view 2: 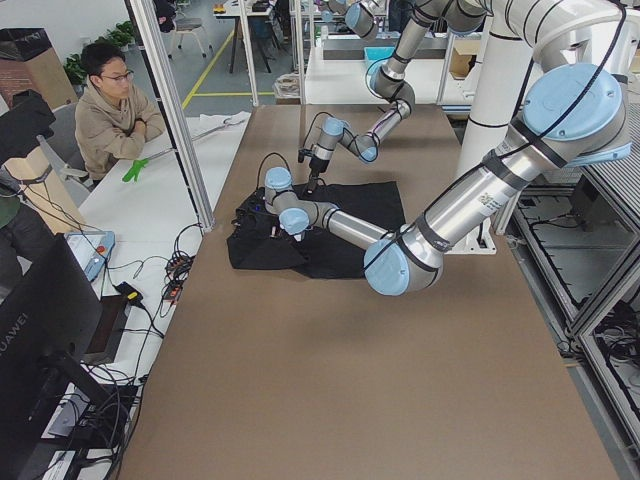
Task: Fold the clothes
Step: 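Fold the sleeve nearest the left gripper inward onto the shirt body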
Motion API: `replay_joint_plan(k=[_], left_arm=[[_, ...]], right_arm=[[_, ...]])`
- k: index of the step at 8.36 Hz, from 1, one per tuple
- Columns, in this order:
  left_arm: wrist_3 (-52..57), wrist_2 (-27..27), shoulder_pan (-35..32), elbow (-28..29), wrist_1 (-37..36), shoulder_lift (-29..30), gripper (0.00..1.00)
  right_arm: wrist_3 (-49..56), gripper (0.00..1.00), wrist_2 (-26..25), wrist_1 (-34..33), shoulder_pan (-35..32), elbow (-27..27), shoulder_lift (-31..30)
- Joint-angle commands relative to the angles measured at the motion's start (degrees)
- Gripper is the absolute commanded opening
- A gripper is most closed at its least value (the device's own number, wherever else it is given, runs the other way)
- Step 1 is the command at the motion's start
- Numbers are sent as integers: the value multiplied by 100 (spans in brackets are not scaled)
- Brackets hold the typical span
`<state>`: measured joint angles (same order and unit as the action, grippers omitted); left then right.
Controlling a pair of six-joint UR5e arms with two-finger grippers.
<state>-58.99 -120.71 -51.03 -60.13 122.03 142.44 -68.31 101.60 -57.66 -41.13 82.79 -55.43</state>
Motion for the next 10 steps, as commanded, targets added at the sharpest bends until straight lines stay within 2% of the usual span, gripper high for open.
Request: replay_joint_plan(k=[1,3,4,5,6,7,8,10], left_arm=[[-349,529,294,80,40,100,0],[-394,593,365,98,67,100,0],[-403,584,365,81,84,65,8],[-403,584,365,46,102,30,41],[-464,584,365,2,146,-58,51],[-482,584,383,-390,172,-433,59],[-482,593,531,-864,164,-837,59],[-805,846,838,-1061,155,-955,59]], right_arm=[[11,94,0,0,0,0,-3],[2,94,-9,0,0,0,6],[2,94,-9,0,0,0,6],[2,94,-9,0,0,0,6],[-7,94,-9,0,0,0,6],[2,94,-9,0,0,0,6],[-16,94,-9,0,0,0,-3],[-25,94,-9,0,0,0,-12]])
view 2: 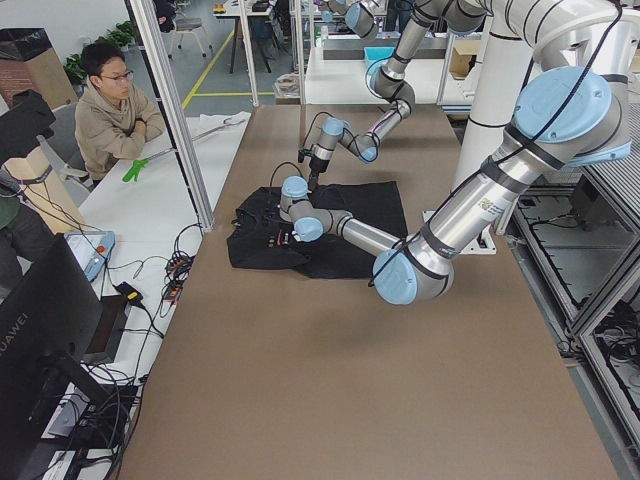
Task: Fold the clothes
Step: 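Fold the sleeve nearest the left gripper inward onto the shirt body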
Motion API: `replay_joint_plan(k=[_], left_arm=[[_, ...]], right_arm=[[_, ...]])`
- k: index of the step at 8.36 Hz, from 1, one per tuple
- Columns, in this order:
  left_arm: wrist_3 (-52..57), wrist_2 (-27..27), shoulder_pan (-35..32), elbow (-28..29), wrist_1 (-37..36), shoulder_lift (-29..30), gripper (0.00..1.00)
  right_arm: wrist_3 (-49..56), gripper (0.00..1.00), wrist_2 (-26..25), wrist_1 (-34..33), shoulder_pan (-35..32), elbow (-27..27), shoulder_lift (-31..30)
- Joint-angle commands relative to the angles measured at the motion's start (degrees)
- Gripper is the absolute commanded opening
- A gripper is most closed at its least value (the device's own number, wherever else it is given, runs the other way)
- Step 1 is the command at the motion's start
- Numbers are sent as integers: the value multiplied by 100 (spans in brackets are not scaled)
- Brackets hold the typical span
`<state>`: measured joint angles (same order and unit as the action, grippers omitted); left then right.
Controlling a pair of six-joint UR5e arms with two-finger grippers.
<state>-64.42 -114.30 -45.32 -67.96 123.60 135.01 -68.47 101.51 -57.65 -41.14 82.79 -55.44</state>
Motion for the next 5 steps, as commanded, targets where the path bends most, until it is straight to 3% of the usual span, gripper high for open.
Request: replay_joint_plan(k=[1,5], left_arm=[[-272,215,331,-532,-11,-421,58],[-62,189,305,-929,-3,-905,57]], right_arm=[[-8,94,0,0,1,0,-20],[-79,94,9,44,44,52,-37]])
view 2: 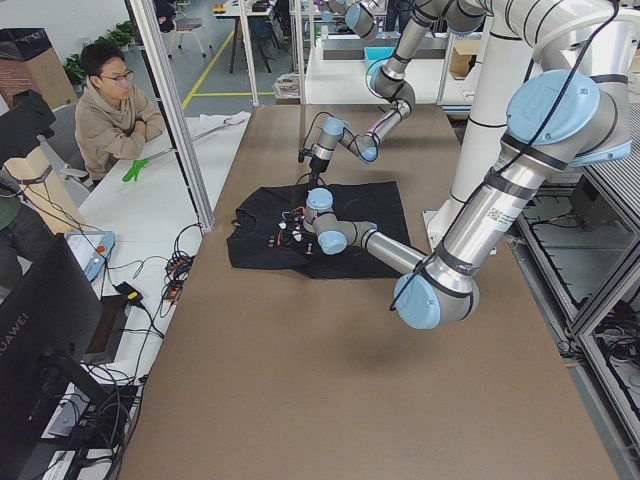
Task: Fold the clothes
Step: 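Fold the sleeve nearest the left gripper inward onto the shirt body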
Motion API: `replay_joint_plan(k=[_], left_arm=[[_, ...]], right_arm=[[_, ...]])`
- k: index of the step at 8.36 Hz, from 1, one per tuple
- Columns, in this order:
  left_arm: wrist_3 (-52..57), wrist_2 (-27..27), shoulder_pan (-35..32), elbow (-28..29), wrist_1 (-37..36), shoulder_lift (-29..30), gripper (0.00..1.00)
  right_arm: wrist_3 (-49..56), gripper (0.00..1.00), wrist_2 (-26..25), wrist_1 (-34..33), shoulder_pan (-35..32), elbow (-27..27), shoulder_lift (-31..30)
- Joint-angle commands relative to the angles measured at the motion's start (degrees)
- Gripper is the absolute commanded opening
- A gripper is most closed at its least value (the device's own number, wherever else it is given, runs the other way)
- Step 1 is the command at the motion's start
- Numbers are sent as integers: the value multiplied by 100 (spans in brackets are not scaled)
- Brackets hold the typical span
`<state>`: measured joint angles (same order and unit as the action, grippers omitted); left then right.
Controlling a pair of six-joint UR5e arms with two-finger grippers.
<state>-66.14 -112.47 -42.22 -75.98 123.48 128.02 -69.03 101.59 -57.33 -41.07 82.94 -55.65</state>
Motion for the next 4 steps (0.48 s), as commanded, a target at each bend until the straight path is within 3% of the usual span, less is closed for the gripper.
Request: replay_joint_plan(k=[1,4], left_arm=[[293,15,-5,-162,18,-320,57],[339,-64,-31,-451,106,-558,58]], right_arm=[[-22,94,1,20,72,47,-16],[-31,94,-8,11,90,82,-16]])
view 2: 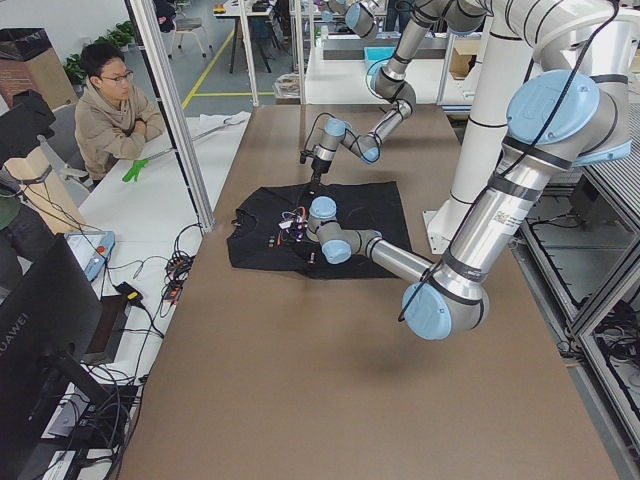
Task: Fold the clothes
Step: 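Withdraw both grippers from the shirt toward the hem corners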
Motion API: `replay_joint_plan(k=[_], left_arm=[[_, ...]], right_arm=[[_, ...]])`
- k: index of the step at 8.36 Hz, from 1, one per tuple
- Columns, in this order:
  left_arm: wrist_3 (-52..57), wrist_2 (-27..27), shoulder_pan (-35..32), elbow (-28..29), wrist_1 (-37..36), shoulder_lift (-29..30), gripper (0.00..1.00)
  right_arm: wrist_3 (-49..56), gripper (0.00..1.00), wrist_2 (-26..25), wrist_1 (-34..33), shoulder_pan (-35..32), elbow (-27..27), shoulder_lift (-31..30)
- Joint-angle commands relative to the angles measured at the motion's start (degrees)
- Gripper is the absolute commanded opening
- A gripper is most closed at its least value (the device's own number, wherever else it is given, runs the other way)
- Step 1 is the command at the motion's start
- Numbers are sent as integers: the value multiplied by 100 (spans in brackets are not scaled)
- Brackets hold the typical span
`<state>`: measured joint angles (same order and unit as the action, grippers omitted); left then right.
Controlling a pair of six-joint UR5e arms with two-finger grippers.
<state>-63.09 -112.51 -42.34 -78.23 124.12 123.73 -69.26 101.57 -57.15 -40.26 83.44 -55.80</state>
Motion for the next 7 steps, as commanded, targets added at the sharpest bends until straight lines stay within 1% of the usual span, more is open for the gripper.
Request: replay_joint_plan(k=[1,2,3,4,5,6,7], left_arm=[[25,-69,-20,-498,7,-269,58],[16,-69,-12,-753,-2,-462,58],[-19,-60,-12,-1008,-2,-664,59],[-141,-60,-3,-1402,-20,-919,64],[-464,-60,32,-1719,-46,-1069,65],[-815,-52,41,-1931,-290,-1070,71],[-1236,-17,111,-2264,-701,-1079,88]], right_arm=[[0,94,-5,-7,10,93,-18],[0,94,-5,-7,10,172,-97],[-9,94,3,-33,45,408,-306],[-17,94,3,-77,184,863,-709],[-26,94,-5,-86,334,1302,-1217],[-218,93,-75,-95,492,1568,-1536],[-733,93,-145,-252,711,1953,-1878]])
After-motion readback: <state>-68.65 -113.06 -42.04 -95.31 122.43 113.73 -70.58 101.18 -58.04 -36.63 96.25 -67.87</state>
